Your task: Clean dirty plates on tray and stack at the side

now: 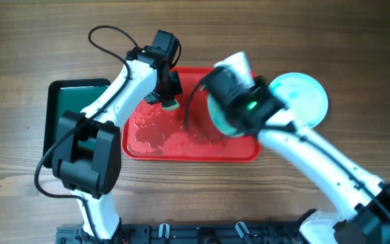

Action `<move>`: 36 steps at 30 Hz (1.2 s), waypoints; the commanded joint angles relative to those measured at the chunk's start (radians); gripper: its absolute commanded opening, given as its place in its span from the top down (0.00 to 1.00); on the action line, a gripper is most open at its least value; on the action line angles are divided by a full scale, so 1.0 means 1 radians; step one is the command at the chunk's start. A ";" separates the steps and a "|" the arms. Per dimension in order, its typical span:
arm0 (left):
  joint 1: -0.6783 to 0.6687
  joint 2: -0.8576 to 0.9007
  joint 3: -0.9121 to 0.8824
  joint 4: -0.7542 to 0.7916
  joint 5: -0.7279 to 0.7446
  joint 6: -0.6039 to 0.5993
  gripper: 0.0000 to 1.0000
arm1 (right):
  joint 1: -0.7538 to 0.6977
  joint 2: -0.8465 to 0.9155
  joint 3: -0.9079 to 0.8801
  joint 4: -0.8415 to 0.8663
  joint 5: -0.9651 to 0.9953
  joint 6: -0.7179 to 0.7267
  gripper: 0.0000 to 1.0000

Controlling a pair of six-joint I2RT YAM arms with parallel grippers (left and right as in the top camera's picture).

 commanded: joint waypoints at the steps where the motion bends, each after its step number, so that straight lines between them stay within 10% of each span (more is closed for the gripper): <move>1: 0.003 -0.022 0.018 0.002 0.007 -0.009 0.96 | -0.276 -0.003 -0.016 0.006 -0.437 0.069 0.96; 12: 0.003 -0.022 0.018 0.002 0.008 -0.009 0.96 | -0.868 0.002 -0.312 0.274 -0.615 0.164 0.96; 14: 0.003 -0.022 0.018 0.002 0.007 -0.009 0.96 | -0.868 0.002 -0.369 0.338 -0.620 0.171 0.87; 15: 0.003 -0.022 0.018 0.002 0.007 -0.009 0.96 | -0.868 0.002 -0.377 0.348 -0.627 0.175 0.64; 19: 0.018 -0.033 0.046 -0.022 0.007 0.022 0.96 | -0.868 0.002 -0.372 0.413 -0.896 0.110 0.29; 29: 0.333 -0.271 0.152 -0.459 -0.189 0.048 0.96 | -0.553 -0.002 -0.112 0.229 -0.947 0.026 0.20; 36: 0.552 -0.267 -0.130 -0.231 -0.184 0.318 0.96 | -0.391 -0.001 -0.113 0.246 -0.811 0.025 0.12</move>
